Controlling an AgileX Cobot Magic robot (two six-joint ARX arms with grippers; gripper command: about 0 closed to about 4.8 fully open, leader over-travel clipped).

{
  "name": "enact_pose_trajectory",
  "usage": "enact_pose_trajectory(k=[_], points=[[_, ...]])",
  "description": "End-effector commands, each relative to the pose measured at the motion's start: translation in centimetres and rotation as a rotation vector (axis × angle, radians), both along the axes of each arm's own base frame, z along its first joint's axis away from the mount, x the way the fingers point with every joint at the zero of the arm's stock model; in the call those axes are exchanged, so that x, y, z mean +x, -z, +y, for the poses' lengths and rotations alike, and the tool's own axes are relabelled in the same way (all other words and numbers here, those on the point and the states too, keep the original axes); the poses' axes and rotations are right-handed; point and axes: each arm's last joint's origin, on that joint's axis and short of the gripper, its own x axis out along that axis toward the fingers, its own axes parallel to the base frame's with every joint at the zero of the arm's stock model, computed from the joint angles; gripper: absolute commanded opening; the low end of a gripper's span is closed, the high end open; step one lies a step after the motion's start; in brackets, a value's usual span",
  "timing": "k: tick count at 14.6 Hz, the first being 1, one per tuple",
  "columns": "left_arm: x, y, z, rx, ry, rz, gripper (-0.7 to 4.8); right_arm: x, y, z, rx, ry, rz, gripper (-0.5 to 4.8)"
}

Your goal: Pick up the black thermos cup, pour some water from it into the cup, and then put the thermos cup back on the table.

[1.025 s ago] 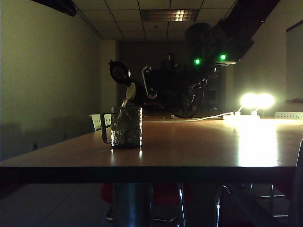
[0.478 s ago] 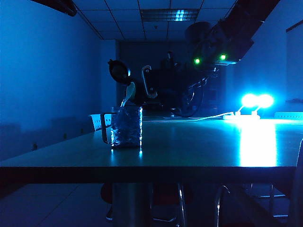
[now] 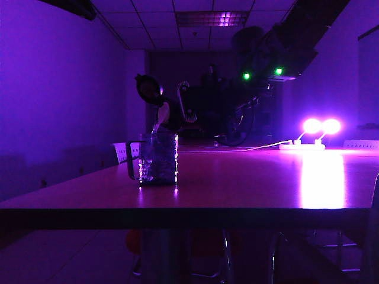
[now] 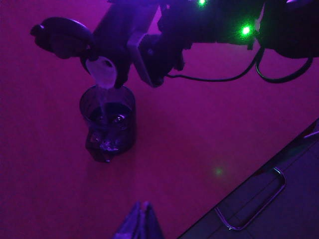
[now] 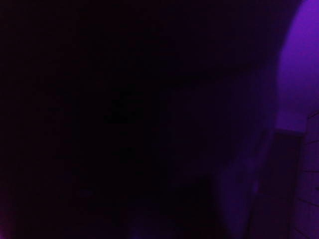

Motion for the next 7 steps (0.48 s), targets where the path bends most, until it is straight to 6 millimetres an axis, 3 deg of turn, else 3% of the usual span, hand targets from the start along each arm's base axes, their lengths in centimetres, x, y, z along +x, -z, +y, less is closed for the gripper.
enact_pose_trajectory(k=[1, 7], points=[[-0.07, -0.23, 0.01, -0.001, 0.006, -0.014, -0.05, -0.09, -2.11, 0.11, 0.042, -0.004, -0.104, 1.62], [-0.07, -0.23, 0.01, -0.001, 0.006, -0.014, -0.05, -0.09, -2.06, 0.11, 0.041, -0.005, -0.098, 1.62]])
